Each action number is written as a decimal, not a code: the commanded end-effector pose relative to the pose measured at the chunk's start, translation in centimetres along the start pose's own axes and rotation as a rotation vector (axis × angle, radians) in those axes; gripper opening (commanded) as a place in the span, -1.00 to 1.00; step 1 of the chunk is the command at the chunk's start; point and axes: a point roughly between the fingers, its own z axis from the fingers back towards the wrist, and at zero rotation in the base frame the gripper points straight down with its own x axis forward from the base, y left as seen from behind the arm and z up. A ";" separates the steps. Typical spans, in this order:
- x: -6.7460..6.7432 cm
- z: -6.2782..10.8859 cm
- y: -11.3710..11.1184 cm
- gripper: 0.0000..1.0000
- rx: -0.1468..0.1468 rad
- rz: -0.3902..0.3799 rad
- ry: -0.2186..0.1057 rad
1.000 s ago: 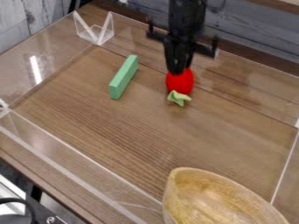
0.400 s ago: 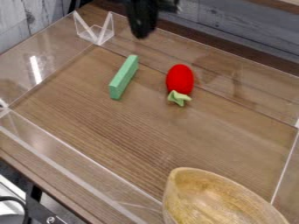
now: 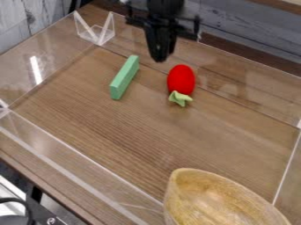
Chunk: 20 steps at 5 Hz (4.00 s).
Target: Move the red object to the left side of the table
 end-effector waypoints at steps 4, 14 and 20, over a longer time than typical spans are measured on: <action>1.1 0.6 -0.3 -1.00 -0.012 -0.004 -0.063; 4.1 -3.6 -0.1 1.00 -0.003 0.074 -0.107; 3.9 4.0 1.8 -1.00 -0.091 0.101 -0.203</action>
